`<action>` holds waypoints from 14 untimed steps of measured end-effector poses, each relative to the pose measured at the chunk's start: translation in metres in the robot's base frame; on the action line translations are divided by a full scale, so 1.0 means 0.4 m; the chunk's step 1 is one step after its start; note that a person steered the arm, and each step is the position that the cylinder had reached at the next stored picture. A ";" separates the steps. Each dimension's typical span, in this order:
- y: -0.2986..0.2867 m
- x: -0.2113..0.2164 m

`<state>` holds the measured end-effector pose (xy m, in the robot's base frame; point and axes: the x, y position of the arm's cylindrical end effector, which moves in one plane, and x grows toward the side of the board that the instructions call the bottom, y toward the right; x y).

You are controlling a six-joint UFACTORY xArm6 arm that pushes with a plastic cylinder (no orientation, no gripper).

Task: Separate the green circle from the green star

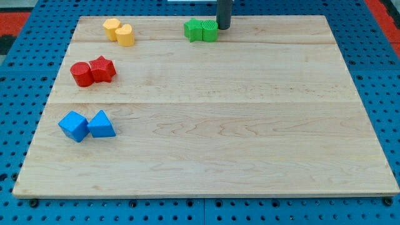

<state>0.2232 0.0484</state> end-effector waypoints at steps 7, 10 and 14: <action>-0.259 0.284; -0.329 0.011; -0.005 0.018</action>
<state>0.2304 0.0466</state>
